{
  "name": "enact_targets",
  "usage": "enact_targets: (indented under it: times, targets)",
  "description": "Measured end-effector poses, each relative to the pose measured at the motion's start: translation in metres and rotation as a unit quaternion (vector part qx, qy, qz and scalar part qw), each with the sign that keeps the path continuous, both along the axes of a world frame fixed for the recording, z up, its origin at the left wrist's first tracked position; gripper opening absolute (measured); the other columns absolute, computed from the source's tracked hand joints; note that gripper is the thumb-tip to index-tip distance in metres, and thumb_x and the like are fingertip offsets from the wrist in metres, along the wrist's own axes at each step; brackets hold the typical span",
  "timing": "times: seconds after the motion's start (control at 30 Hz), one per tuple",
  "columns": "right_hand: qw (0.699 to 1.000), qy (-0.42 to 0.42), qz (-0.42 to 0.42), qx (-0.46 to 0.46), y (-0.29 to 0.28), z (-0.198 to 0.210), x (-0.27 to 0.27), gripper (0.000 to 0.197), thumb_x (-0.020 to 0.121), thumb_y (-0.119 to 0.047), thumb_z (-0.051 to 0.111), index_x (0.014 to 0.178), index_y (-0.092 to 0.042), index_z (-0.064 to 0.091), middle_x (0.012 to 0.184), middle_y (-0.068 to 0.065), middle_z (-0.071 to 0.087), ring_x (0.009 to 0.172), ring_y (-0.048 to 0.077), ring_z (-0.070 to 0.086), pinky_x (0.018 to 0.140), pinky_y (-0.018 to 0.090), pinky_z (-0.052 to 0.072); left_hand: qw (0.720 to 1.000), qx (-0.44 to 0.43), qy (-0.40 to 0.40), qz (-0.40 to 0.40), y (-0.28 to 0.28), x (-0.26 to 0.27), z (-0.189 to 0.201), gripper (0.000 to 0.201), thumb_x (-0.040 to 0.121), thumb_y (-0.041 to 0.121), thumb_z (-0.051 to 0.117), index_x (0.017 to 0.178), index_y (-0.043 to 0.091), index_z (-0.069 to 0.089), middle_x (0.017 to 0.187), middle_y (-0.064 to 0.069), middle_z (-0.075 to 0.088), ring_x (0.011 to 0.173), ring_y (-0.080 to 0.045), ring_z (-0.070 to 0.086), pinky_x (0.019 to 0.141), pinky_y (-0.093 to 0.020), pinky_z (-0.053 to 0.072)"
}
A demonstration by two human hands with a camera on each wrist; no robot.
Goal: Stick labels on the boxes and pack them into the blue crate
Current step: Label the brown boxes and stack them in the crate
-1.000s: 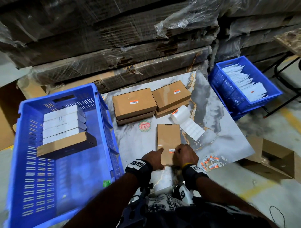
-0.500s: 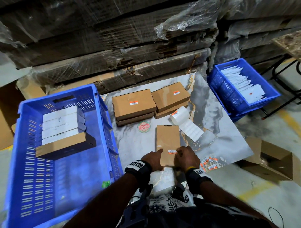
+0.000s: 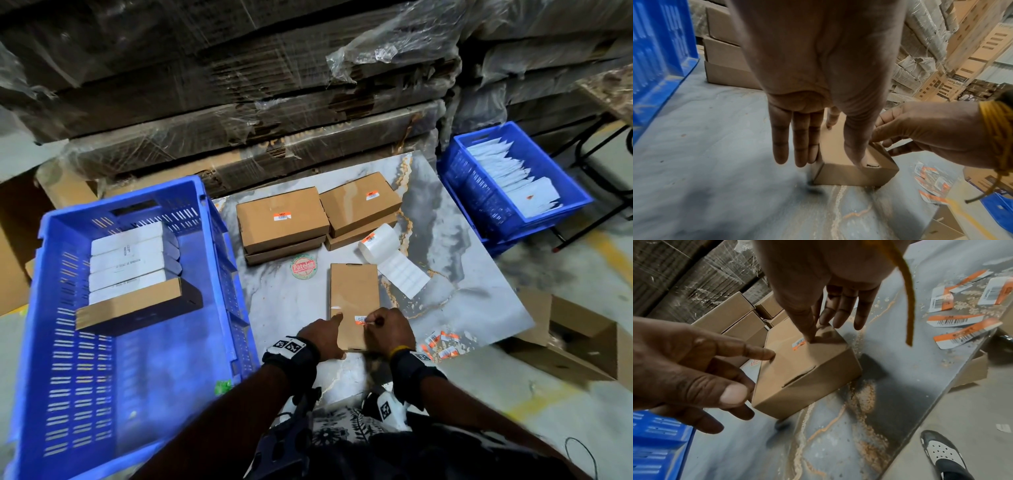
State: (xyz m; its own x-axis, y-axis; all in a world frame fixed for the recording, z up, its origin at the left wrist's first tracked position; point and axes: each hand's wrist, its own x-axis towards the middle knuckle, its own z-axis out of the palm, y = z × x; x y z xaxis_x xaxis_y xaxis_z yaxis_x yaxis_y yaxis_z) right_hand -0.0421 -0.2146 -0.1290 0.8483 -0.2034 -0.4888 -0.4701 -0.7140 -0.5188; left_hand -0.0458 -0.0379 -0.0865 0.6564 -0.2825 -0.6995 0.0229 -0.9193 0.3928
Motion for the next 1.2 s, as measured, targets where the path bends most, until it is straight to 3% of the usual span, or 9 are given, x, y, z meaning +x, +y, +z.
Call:
enact_targets:
  times: [0.23,0.43,0.57,0.67,0.77,0.83,0.9,1.0,1.2]
  targets:
    - [0.999,0.004,-0.035,-0.026,-0.003,0.003,-0.004,0.008,0.08,-0.035,0.071,0.076,-0.029,0.066,0.096,0.003,0.069,0.091,0.024,0.065,0.078,0.028,0.052,1.0,-0.001,0.002,0.004,0.0,0.001,0.002,0.095,0.082,0.034,0.074,0.155,0.021,0.015,0.136,-0.02,0.052,0.121,-0.035,0.055,0.096,-0.04,0.049]
    - [0.998,0.022,-0.047,-0.034,0.003,0.007,-0.001,0.02,0.077,-0.048,0.07,0.079,-0.028,0.071,0.096,-0.003,0.071,0.091,0.023,0.065,0.077,0.03,0.053,1.0,0.001,0.004,0.002,-0.001,0.002,0.005,0.093,0.083,0.035,0.073,0.155,0.02,0.016,0.132,-0.02,0.055,0.118,-0.035,0.056,0.094,-0.04,0.05]
    - [0.996,0.03,-0.081,-0.018,0.008,0.01,0.003,0.018,0.077,-0.046,0.069,0.072,-0.028,0.068,0.097,-0.004,0.072,0.094,0.025,0.065,0.08,0.03,0.053,1.0,0.006,0.003,0.0,-0.001,0.001,0.005,0.093,0.084,0.036,0.072,0.155,0.02,0.016,0.133,-0.02,0.054,0.118,-0.035,0.056,0.094,-0.04,0.05]
    - [0.996,0.036,-0.078,-0.034,0.009,0.012,0.006,0.014,0.078,-0.042,0.067,0.076,-0.028,0.069,0.1,-0.003,0.072,0.094,0.026,0.066,0.081,0.032,0.054,1.0,0.025,-0.005,-0.018,-0.004,0.001,0.006,0.091,0.085,0.038,0.07,0.155,0.02,0.015,0.134,-0.019,0.054,0.119,-0.035,0.056,0.094,-0.04,0.05]
    - [0.995,0.037,-0.059,-0.067,0.01,0.014,0.009,0.017,0.079,-0.039,0.065,0.089,-0.027,0.073,0.104,-0.002,0.07,0.096,0.027,0.066,0.077,0.029,0.05,0.996,0.062,-0.051,-0.04,-0.009,0.0,0.006,0.082,0.085,0.037,0.068,0.15,0.016,0.024,0.143,-0.017,0.041,0.123,-0.038,0.05,0.095,-0.043,0.047]
    - [0.994,0.034,-0.047,-0.087,0.01,0.016,0.009,0.018,0.08,-0.034,0.061,0.091,-0.027,0.073,0.103,-0.002,0.07,0.095,0.027,0.066,0.076,0.029,0.049,0.992,0.063,-0.097,-0.043,-0.013,0.0,0.004,0.079,0.084,0.034,0.069,0.148,0.014,0.027,0.155,-0.017,0.019,0.134,-0.038,0.036,0.1,-0.046,0.044]
    - [0.994,0.029,-0.032,-0.098,0.01,0.016,0.009,0.02,0.08,-0.033,0.056,0.091,-0.025,0.072,0.102,-0.001,0.069,0.094,0.027,0.066,0.078,0.03,0.051,0.991,0.041,-0.109,-0.062,-0.017,0.002,0.001,0.081,0.086,0.032,0.068,0.151,0.013,0.024,0.162,-0.012,0.006,0.145,-0.031,0.022,0.11,-0.045,0.038]
    - [0.995,0.018,0.006,-0.101,0.009,0.015,0.01,0.023,0.084,-0.034,0.052,0.093,-0.023,0.071,0.103,0.003,0.066,0.094,0.028,0.064,0.078,0.031,0.052,0.99,0.034,-0.105,-0.084,-0.02,0.004,-0.003,0.08,0.088,0.035,0.066,0.152,0.011,0.024,0.164,-0.008,0.005,0.148,-0.024,0.019,0.114,-0.042,0.034]
    - [0.997,0.016,0.025,-0.074,0.004,0.015,0.012,0.019,0.084,-0.032,0.054,0.087,-0.021,0.07,0.101,0.004,0.067,0.093,0.028,0.064,0.075,0.029,0.05,0.99,0.049,-0.104,-0.087,-0.023,0.005,-0.007,0.072,0.088,0.038,0.067,0.146,0.009,0.036,0.164,-0.007,0.003,0.147,-0.025,0.023,0.112,-0.043,0.036]
